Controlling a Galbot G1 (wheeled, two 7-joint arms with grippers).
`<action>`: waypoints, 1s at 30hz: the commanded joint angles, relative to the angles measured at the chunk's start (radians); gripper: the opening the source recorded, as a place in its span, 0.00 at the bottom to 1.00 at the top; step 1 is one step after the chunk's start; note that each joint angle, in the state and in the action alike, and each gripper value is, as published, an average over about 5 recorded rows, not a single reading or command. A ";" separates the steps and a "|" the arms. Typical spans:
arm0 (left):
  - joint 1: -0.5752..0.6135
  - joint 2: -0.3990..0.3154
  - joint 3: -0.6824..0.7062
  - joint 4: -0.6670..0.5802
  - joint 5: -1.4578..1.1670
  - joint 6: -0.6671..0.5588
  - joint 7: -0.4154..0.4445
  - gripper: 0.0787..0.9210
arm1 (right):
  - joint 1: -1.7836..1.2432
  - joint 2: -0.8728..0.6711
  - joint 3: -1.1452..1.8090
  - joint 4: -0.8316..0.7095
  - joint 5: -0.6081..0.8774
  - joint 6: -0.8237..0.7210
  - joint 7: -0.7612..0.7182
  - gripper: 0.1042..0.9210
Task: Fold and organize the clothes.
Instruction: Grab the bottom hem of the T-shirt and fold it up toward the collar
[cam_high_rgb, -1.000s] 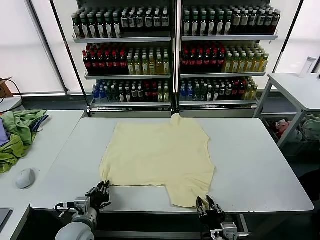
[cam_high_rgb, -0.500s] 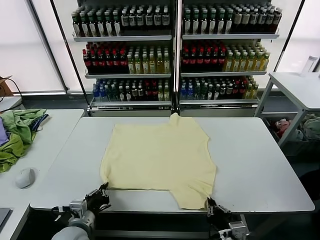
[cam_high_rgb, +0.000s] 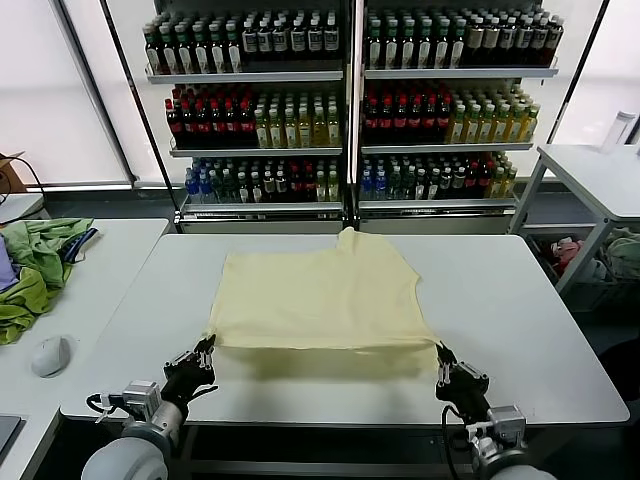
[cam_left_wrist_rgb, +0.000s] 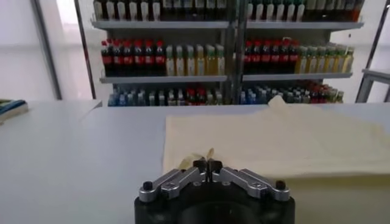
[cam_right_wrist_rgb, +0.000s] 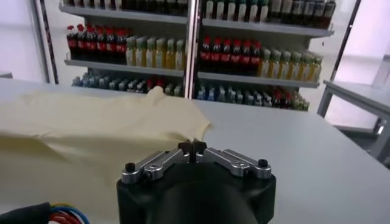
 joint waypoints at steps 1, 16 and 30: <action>-0.111 0.041 0.030 0.081 -0.012 -0.012 0.001 0.02 | 0.139 -0.014 -0.033 -0.069 0.015 0.012 0.001 0.02; -0.290 0.026 0.160 0.293 0.064 -0.009 -0.006 0.02 | 0.377 -0.025 -0.177 -0.291 -0.063 0.005 -0.018 0.02; -0.369 -0.031 0.205 0.412 0.141 -0.027 -0.022 0.04 | 0.429 0.061 -0.245 -0.407 -0.145 0.031 -0.018 0.07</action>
